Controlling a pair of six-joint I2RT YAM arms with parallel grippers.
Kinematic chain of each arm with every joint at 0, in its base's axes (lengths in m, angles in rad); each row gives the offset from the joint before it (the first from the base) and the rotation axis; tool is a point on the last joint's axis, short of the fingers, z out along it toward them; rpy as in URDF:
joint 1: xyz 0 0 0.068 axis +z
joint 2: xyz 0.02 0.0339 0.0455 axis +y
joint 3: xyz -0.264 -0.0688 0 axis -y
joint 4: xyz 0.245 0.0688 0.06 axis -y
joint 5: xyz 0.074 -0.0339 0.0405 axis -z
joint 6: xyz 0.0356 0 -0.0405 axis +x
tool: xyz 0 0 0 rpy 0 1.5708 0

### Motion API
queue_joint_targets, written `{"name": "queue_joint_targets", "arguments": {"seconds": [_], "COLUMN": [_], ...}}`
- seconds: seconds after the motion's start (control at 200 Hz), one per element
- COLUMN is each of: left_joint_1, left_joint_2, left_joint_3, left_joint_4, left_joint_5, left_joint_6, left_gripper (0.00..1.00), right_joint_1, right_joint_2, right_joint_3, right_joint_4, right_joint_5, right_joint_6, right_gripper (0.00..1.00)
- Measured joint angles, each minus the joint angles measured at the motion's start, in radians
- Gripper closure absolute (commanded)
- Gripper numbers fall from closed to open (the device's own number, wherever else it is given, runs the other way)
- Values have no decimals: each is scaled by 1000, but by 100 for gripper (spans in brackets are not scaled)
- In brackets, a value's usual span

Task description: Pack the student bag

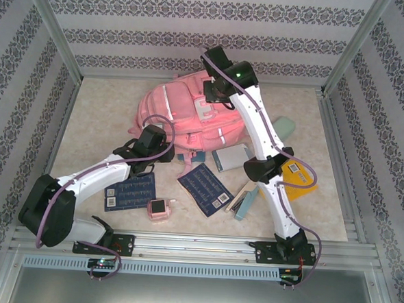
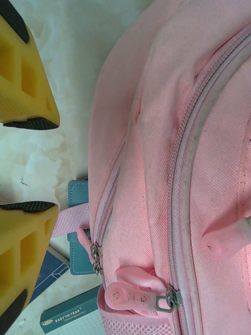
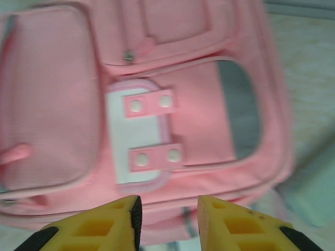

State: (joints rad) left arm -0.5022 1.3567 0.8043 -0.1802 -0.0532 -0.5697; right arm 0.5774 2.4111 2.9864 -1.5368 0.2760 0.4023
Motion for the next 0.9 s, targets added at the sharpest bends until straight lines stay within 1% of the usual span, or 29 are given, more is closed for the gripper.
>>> {"name": "queue_joint_targets", "arguments": {"seconds": [0.075,0.185,0.255,0.32,0.4,0.455,0.5,0.54,0.595,0.675,0.714,0.774,0.849,0.899], "left_joint_1": [0,0,-1,-7,-27,-48,-64,-76,-84,-86,-86,-86,-80,-71], "left_joint_2": [0,0,0,5,27,50,68,81,91,90,81,58,21,-6], "left_joint_3": [0,0,0,0,0,0,0,0,0,0,-1,-8,-21,-35], "left_joint_4": [-18,-34,-34,-30,-17,-11,-6,-1,5,7,8,8,8,8], "left_joint_5": [0,2,9,17,23,27,30,34,35,27,18,3,-4,-2], "left_joint_6": [0,0,0,-2,-8,-12,-16,-19,-26,-35,-39,-42,-50,-61], "left_gripper": [57,56,54,53,52,50,50,50,50,50,50,49,49,49], "right_joint_1": [9,47,69,80,48,-2,-50,-84,-105,-84,-63,-34,-11,-10], "right_joint_2": [-55,-152,-256,-375,-569,-702,-808,-871,-927,-933,-911,-853,-773,-735], "right_joint_3": [-128,-367,-599,-834,-1161,-1362,-1527,-1635,-1781,-1952,-2000,-2016,-2015,-2019], "right_joint_4": [7,39,103,183,343,460,599,705,906,1190,1272,1345,1462,1530], "right_joint_5": [93,209,252,238,113,-10,-127,-216,-345,-477,-521,-582,-637,-657], "right_joint_6": [-32,-64,-73,-74,-66,-51,-28,-8,24,36,31,19,42,73], "right_gripper": [60,59,58,59,60,59,59,60,62,60,59,59,51,49]}}
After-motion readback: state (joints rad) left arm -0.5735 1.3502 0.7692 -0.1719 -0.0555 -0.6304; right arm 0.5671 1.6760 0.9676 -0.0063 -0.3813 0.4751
